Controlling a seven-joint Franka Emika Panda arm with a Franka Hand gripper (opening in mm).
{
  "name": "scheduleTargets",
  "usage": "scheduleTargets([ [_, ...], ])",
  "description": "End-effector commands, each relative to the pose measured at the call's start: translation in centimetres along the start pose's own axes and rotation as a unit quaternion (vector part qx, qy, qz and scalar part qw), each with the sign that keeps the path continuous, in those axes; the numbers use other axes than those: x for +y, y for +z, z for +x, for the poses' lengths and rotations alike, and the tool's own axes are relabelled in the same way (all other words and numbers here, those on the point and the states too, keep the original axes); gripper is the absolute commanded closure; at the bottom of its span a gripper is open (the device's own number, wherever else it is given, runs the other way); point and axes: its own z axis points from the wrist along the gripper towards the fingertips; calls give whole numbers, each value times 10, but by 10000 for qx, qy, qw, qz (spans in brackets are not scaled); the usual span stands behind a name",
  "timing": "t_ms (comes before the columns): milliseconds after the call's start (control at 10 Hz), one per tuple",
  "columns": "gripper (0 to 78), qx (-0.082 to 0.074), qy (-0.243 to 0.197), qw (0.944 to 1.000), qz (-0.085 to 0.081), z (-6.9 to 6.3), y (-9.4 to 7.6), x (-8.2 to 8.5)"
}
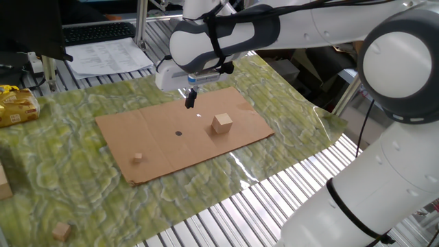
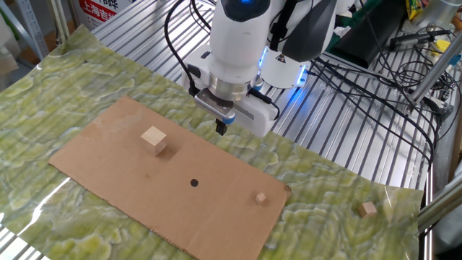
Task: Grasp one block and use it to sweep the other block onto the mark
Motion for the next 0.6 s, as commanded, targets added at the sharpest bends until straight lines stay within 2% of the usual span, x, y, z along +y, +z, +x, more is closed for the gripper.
scheduleTargets([
  [100,776,-220,-121,9997,71,-36,14,-56],
  [200,776,-210,-140,9997,65,-39,15,-63],
  [300,776,-208,-153,9996,65,-46,20,-81],
  [400,776,-143,-166,9997,54,-57,24,-111],
  [500,776,99,-173,9998,66,-60,28,-128],
  [600,776,404,-194,9989,119,-59,32,-139],
])
